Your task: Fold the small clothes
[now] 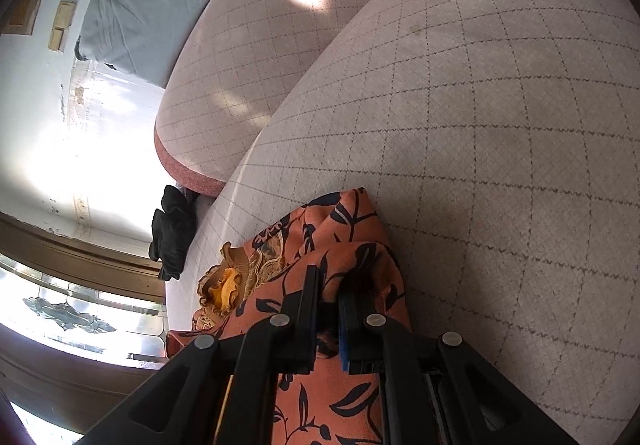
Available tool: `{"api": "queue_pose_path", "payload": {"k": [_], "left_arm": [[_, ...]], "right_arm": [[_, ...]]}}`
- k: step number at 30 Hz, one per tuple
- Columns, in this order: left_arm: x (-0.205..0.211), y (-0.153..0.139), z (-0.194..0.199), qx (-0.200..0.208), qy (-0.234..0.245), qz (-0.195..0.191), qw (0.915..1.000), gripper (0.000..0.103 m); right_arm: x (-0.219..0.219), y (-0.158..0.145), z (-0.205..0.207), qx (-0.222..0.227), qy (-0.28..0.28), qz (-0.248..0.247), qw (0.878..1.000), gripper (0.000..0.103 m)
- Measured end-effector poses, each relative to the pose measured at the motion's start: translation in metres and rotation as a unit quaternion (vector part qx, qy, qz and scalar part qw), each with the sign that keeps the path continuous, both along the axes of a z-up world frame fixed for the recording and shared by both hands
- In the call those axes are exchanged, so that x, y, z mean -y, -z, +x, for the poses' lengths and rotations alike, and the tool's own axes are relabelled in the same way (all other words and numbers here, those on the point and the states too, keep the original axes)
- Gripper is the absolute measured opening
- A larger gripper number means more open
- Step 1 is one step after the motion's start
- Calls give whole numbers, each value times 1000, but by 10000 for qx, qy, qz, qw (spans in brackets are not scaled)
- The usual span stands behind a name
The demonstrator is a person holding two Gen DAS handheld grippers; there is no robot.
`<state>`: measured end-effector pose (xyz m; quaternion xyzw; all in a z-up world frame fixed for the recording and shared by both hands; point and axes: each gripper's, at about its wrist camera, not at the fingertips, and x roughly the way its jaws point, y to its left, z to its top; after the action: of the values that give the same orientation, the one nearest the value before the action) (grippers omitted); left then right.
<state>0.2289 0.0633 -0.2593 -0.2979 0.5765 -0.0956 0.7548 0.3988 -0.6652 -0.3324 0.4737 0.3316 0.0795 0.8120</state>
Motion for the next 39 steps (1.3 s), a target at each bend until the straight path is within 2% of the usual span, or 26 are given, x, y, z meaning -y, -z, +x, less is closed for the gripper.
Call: {"api": "queue_pose_path", "payload": {"k": [1,2,3,5,9,15,17,19,20,22,23,24,25,26,29,32,36,39], "left_arm": [[0,0,2,-30,-62,-7,10000,74],[1,-2,5,-24,-52,30,10000,53],[2,-3,9,-33,14,172,9998,42],[4,-6,17,-169,161,373,9990,32],[3,-19,34,-70,368,343,9987,20],[-17,-21,89,-237,11,-539,9983,9],[-24,-16,112,-262,-82,-535,9982,9],[-35,-9,114,-527,-568,-297,9965,9],[-40,-9,107,-430,-739,-362,9957,10],[-39,-15,85,-177,-659,-442,9967,17],[-37,-18,72,-105,-624,-446,9970,30],[-36,-20,56,-63,-663,-450,9968,54],[-35,-22,39,-36,-746,-467,9961,66],[-32,-23,24,22,-798,-507,9955,73],[-21,-20,1,-141,-595,-458,9971,73],[-12,-12,4,-353,-381,-577,9970,73],[-7,-10,15,-327,-462,-509,9971,71],[-2,-24,9,-289,-340,-180,9988,71]], "right_arm": [[0,0,1,6,0,-3,10000,8],[0,-1,1,12,-2,-11,10000,8],[0,-2,2,19,1,-28,10000,8],[2,-4,2,41,21,-65,10000,8],[6,-6,6,90,53,-28,9999,8],[17,-10,11,238,250,131,9993,8],[20,-7,14,239,353,147,9990,8],[24,-4,16,208,458,221,9985,8],[27,-2,16,170,494,347,9980,9],[32,2,16,62,526,537,9972,11],[34,0,14,23,590,501,9970,19],[36,-3,10,55,722,383,9966,38],[37,-8,5,123,861,283,9958,53],[38,-12,-2,247,975,301,9945,77],[36,-21,-12,645,914,510,9924,79],[22,-32,-18,751,769,265,9939,79],[6,-39,-27,775,590,13,9952,79],[2,-39,-33,785,515,-43,9956,79]]}}
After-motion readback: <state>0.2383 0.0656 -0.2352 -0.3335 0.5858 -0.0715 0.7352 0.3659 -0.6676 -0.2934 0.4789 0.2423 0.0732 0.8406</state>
